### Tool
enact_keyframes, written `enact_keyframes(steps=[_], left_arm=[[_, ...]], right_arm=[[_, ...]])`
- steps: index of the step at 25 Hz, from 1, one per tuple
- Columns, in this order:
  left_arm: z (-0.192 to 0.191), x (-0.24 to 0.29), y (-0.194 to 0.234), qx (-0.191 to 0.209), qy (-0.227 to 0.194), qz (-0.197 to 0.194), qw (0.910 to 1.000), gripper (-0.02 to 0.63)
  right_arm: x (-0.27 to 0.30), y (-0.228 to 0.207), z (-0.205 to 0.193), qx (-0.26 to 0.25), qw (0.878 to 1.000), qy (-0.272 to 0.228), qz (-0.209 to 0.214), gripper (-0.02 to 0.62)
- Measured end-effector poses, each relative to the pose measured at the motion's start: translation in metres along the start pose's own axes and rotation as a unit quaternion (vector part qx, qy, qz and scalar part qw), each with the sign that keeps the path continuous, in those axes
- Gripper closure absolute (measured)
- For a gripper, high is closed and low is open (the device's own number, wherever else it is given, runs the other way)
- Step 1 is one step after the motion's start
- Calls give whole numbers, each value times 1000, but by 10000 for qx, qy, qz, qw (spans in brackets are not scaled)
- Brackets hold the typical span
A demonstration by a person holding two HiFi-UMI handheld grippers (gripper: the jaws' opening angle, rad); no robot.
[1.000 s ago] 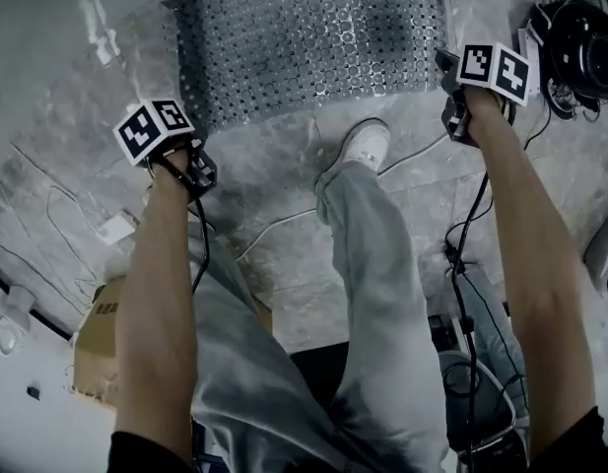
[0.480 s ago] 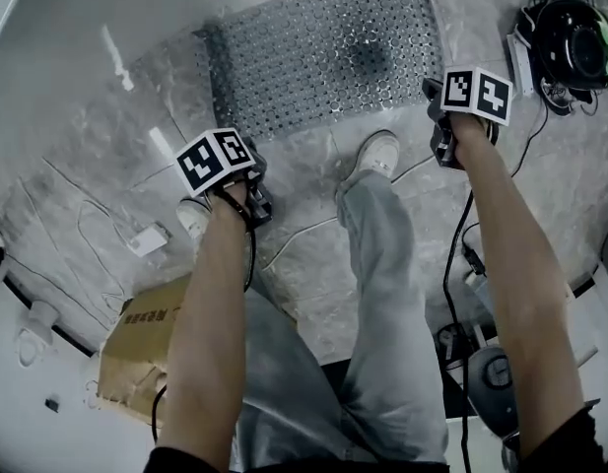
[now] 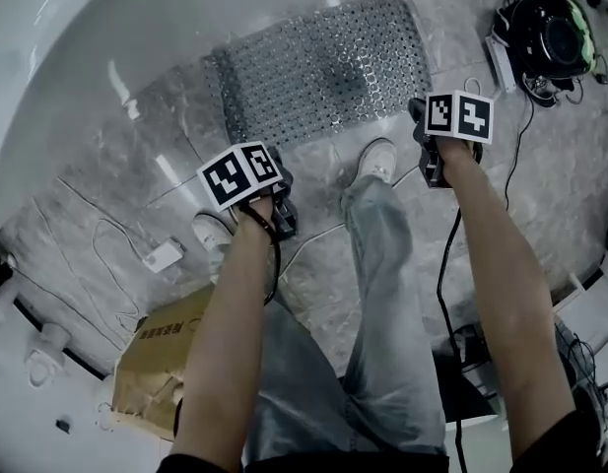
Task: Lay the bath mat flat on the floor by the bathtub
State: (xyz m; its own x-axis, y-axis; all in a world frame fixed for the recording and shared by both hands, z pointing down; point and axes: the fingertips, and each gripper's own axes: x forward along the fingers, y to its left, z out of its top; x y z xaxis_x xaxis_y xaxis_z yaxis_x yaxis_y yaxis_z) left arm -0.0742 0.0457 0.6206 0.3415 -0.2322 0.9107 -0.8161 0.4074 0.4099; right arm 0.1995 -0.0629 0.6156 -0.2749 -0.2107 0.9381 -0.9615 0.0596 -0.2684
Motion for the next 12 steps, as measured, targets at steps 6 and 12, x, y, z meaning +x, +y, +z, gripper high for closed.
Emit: enact_keyframes(steps=[6,12], left_arm=[[9,-38,-16,361,-206,-155,9990,601],[15,-90,-11,1319,-407,321,9899,601]], right_arm=[[-37,31,3,-116,9997,-228,52,589],[-82,55,7,-301,9984,-471,131,589]])
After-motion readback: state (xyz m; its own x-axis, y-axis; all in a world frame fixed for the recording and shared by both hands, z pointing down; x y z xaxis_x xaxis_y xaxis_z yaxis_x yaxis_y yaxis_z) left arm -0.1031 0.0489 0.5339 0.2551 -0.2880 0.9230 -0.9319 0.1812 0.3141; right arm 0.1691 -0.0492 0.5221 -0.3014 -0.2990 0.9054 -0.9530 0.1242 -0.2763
